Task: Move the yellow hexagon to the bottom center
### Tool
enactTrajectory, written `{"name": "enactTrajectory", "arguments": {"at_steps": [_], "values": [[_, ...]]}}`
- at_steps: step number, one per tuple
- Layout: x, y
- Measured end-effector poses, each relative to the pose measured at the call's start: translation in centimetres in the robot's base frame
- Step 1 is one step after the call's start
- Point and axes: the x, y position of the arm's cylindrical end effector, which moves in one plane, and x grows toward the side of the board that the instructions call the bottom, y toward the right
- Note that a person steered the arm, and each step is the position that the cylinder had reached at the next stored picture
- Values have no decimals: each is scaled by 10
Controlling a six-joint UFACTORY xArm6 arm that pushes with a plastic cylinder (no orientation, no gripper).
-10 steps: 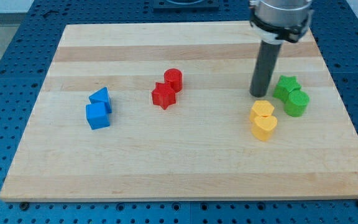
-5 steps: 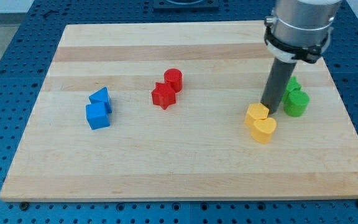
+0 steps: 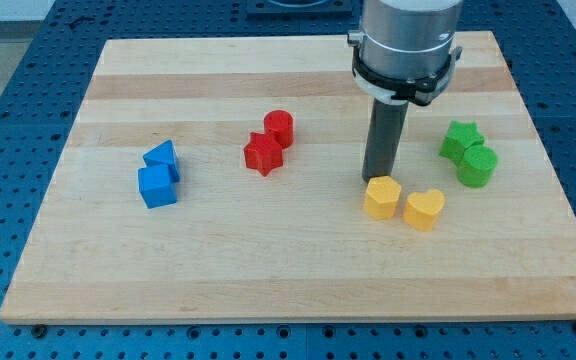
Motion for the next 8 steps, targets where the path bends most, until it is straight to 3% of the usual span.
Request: {"name": "enactTrajectory", "arguments": {"at_steps": [2,5,8], "values": [[3,20],[43,-56],[42,3]]}}
